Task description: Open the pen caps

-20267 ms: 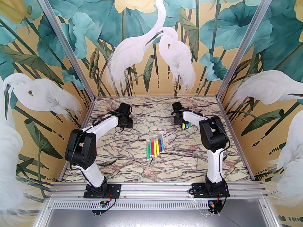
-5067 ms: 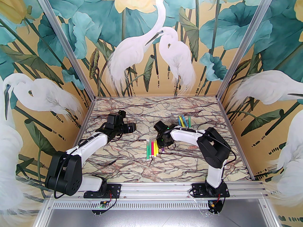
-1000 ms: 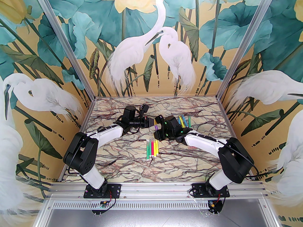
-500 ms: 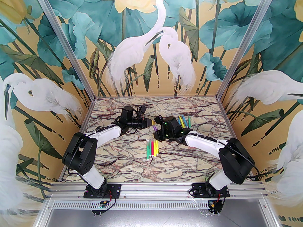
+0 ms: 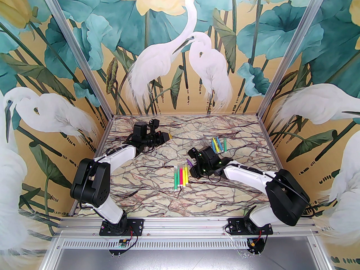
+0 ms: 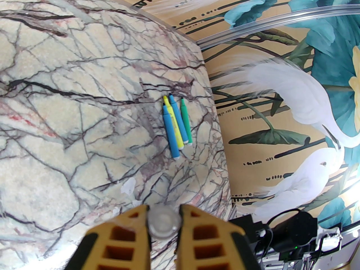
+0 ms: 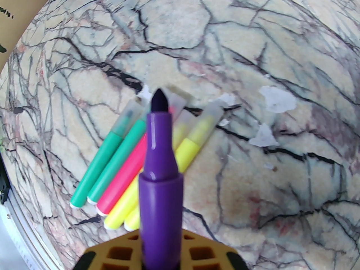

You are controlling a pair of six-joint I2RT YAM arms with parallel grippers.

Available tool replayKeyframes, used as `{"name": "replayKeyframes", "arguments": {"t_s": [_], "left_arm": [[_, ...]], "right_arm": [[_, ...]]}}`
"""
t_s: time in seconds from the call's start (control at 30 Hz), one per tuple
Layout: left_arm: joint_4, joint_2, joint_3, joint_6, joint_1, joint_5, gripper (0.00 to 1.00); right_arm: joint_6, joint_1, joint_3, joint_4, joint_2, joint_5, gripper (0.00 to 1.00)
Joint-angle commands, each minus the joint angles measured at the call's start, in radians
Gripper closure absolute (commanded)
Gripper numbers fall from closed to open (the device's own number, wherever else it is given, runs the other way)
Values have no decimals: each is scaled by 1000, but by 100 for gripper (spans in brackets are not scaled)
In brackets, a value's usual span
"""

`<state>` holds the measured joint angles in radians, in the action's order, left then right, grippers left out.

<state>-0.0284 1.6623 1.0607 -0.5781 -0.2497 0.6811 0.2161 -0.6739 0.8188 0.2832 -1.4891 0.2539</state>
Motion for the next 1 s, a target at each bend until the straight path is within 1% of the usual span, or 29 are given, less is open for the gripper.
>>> {"name": "replayKeyframes", "arguments": {"t_s": [0.0, 0.13, 0.23, 0.33, 0.43, 0.57, 0.67, 0.73, 0.97], "left_arm": [[187, -3, 33, 106, -5, -87, 100], [386, 22, 75, 226, -10, -159, 100], [487, 33, 98, 282, -13, -238, 100], [535, 50, 117, 295, -14, -298, 100], [568, 78, 149, 302, -16, -329, 100], [624, 122, 193, 319, -26, -404, 100], [641, 156, 225, 319, -31, -417, 100], [664, 185, 256, 320, -36, -410, 95], [716, 274, 356, 312, -53, -423, 95]], "right_arm": [[45, 36, 14, -20, 15, -103, 100], [98, 98, 44, -36, -16, -163, 100], [109, 123, 86, -17, -52, -236, 100], [108, 148, 145, 6, -112, -282, 100], [112, 176, 196, 23, -174, -311, 100], [118, 202, 238, 27, -236, -363, 100], [126, 225, 268, 25, -282, -382, 100], [128, 238, 293, 28, -317, -397, 100], [112, 259, 359, 36, -392, -433, 100]]}}
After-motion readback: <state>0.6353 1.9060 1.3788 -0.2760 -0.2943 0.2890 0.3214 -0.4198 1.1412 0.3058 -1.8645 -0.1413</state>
